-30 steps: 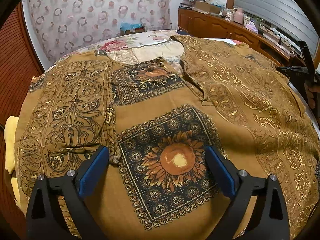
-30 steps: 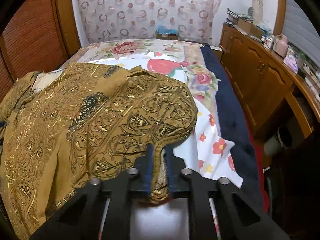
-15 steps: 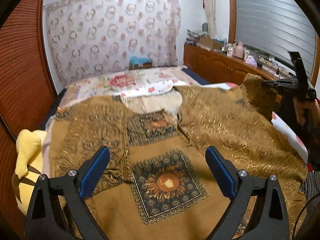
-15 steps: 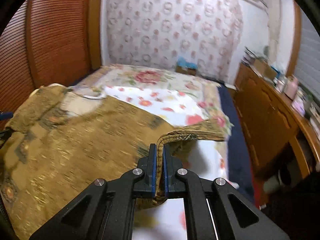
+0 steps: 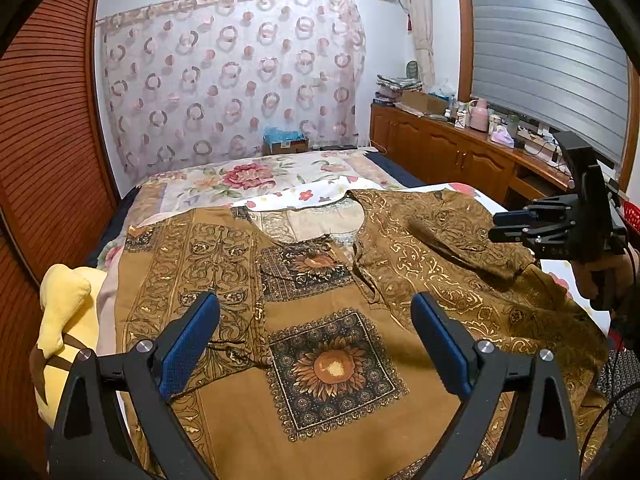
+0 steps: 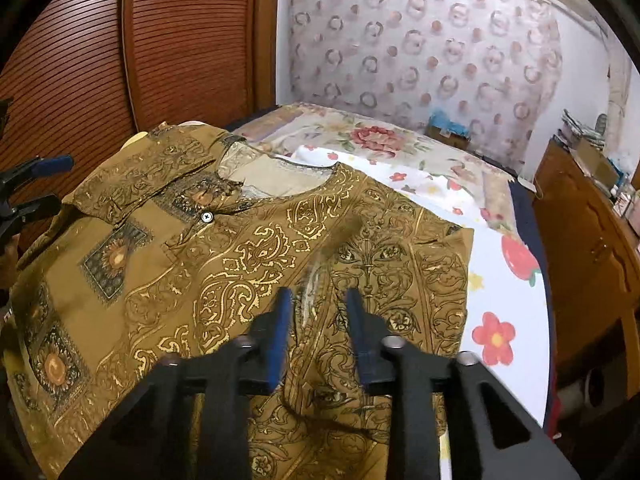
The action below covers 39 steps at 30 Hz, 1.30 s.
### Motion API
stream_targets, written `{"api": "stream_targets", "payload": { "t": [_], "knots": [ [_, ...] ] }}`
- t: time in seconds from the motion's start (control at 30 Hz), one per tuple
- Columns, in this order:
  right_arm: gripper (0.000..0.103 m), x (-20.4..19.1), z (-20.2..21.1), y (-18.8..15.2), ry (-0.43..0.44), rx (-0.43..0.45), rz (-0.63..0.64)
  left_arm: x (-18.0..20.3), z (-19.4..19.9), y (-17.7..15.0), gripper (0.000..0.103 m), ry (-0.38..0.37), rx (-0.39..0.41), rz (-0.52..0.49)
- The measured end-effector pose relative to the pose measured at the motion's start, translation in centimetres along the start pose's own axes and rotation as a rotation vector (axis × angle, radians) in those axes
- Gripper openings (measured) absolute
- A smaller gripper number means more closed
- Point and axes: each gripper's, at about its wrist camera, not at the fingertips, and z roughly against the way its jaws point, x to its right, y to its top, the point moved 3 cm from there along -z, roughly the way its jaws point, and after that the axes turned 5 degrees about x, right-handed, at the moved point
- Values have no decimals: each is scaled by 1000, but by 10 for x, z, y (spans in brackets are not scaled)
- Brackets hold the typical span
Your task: Fold small clothes
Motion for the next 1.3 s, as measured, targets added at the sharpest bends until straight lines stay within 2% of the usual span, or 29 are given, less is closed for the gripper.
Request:
{"api": "stream_targets", "payload": {
  "t": [0.03,0.23,0.3,0.4,0.5,0.7,0.9,1.17,1.3],
  "knots": [
    [41,5,1,0,-2,3,-9,-1,0,0,97,2,0,2],
    [41,34,-4,0,-40,-4,-74,-10,-4,0,97,15,0,8],
    [41,33,-20,5,-65,-16,-85,-16,-9,2,97,25,-5,6],
    [46,48,-38,6,-102,-39,-108,-30,-19,5,97,46,-21,11],
    [46,66,-64,10,-120,-72,-146,-44,-28,9,97,69,-33,9],
    [47,93,-96,23,-109,-96,-206,-78,-49,19,97,114,-59,25],
    [47,102,-121,34,-93,-108,-216,-118,-71,25,97,178,-92,46],
    [47,110,-129,22,-98,-99,-219,-168,-97,30,97,224,-139,64],
    [47,108,-131,21,-109,-101,-214,-189,-110,31,78,178,-172,106]
  ]
}}
